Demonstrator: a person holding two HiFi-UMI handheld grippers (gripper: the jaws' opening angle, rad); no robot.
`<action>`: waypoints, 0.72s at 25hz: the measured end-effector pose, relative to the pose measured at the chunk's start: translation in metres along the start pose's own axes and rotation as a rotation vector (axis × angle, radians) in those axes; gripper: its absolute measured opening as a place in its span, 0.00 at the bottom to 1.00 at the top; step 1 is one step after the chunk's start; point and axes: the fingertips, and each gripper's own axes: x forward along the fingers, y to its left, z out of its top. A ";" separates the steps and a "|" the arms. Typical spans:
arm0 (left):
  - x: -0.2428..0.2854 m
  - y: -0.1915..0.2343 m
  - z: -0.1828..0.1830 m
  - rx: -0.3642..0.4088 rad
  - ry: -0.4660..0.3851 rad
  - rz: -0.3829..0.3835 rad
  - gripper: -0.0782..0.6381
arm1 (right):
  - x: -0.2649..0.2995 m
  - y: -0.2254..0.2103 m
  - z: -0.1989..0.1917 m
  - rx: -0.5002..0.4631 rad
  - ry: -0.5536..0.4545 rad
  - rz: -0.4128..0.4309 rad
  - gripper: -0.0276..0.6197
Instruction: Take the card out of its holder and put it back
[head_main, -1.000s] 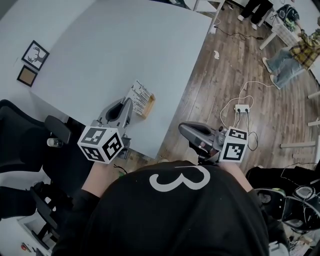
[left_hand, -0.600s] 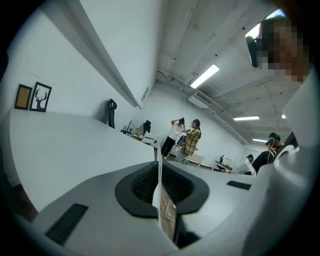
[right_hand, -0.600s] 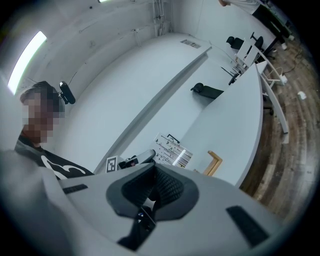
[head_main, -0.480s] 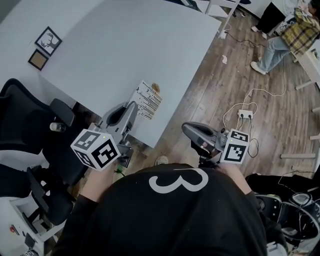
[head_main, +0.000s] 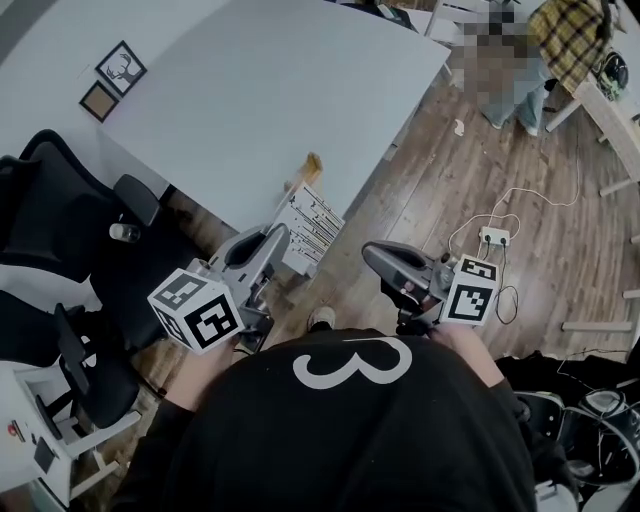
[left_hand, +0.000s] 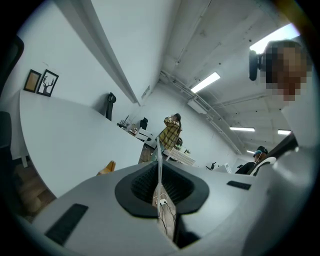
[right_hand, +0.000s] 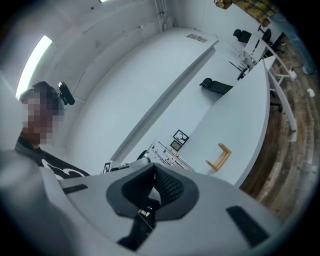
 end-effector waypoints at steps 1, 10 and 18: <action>-0.003 -0.005 -0.004 -0.008 0.003 0.001 0.15 | -0.002 0.003 -0.003 0.001 0.003 0.004 0.06; -0.019 -0.021 -0.015 -0.041 0.013 0.025 0.15 | 0.001 0.020 -0.003 0.011 0.044 0.031 0.06; -0.020 -0.024 -0.014 0.005 0.020 0.052 0.15 | -0.001 0.020 -0.005 0.021 0.055 0.030 0.06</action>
